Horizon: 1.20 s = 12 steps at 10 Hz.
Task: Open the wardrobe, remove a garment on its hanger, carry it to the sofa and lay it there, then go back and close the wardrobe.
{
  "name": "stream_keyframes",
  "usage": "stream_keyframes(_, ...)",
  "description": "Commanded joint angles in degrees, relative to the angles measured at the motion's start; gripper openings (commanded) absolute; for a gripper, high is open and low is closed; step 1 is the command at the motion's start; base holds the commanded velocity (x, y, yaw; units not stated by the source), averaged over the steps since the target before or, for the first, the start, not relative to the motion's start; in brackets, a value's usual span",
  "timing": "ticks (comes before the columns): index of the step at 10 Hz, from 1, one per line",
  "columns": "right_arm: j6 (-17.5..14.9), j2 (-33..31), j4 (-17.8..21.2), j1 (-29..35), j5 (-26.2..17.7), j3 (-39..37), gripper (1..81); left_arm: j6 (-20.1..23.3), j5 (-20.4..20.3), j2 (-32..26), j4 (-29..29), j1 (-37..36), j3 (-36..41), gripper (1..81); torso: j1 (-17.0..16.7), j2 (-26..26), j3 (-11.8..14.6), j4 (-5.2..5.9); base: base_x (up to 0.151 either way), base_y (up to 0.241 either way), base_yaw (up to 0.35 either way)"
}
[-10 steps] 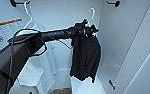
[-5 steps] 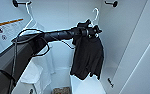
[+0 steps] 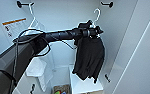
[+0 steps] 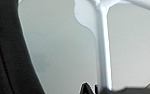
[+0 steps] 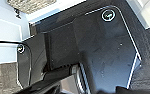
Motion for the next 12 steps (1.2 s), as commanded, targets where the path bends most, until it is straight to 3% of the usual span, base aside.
stream_keyframes(1, -0.02, 0.28, 0.09, 2.37, -3.37, 0.29, 81.1, 1.25, -1.08, 0.57, 1.95, -11.67, -0.14, 1.0, 0.0, 0.0, -0.02, 0.0, -0.108, 0.0, 0.0)
stream_keyframes(2, -0.02, 0.28, 0.09, 2.37, -3.37, 0.29, 81.1, 1.25, -1.08, 0.57, 1.95, -11.67, -0.05, 1.0, 0.02, 0.02, -0.02, 2.43, -0.108, 0.0, 0.0)
stream_keyframes(3, -0.02, 0.28, 0.18, 2.37, -3.37, 0.29, 81.1, 1.25, -1.08, 0.48, 1.95, -11.67, 0.04, 1.0, 0.02, 0.02, -0.02, 0.09, -0.108, 0.0, 0.0)
stream_keyframes(7, -0.02, 0.28, 0.18, 2.28, -3.37, 0.29, 81.1, 1.16, -1.08, 0.48, 1.86, -11.67, 0.04, 1.0, 0.05, 0.02, -0.02, 0.66, -0.107, 0.0, 0.0)
stream_keyframes(8, -0.02, 0.28, 0.18, 2.19, -3.37, 0.29, 81.1, 1.16, -1.08, 0.31, 1.86, -11.67, 0.13, 1.0, 0.02, 0.02, -0.02, 5.13, -0.108, 0.0, 0.0)
stream_keyframes(9, -0.02, 0.28, 0.18, 2.19, -3.37, 0.29, 81.1, 1.16, -1.08, 0.22, 1.86, -11.67, 0.13, 1.0, 0.0, 0.02, -0.02, 6.17, -0.109, 0.0, 0.0)
stream_keyframes(10, -0.02, 0.28, 0.18, 2.28, -3.28, 0.29, 81.1, 1.16, -1.08, 0.3, 1.86, -11.67, 0.13, 1.0, 0.02, 0.02, -0.02, 1.84, -0.109, 0.0, 0.0)
stream_keyframes(12, -0.02, 0.28, 0.18, 2.28, -3.28, 0.29, 81.1, 1.16, -1.08, 0.3, 1.86, -11.67, 0.22, 1.0, 0.02, 0.02, -0.02, 3.8, -0.109, 0.0, 0.0)
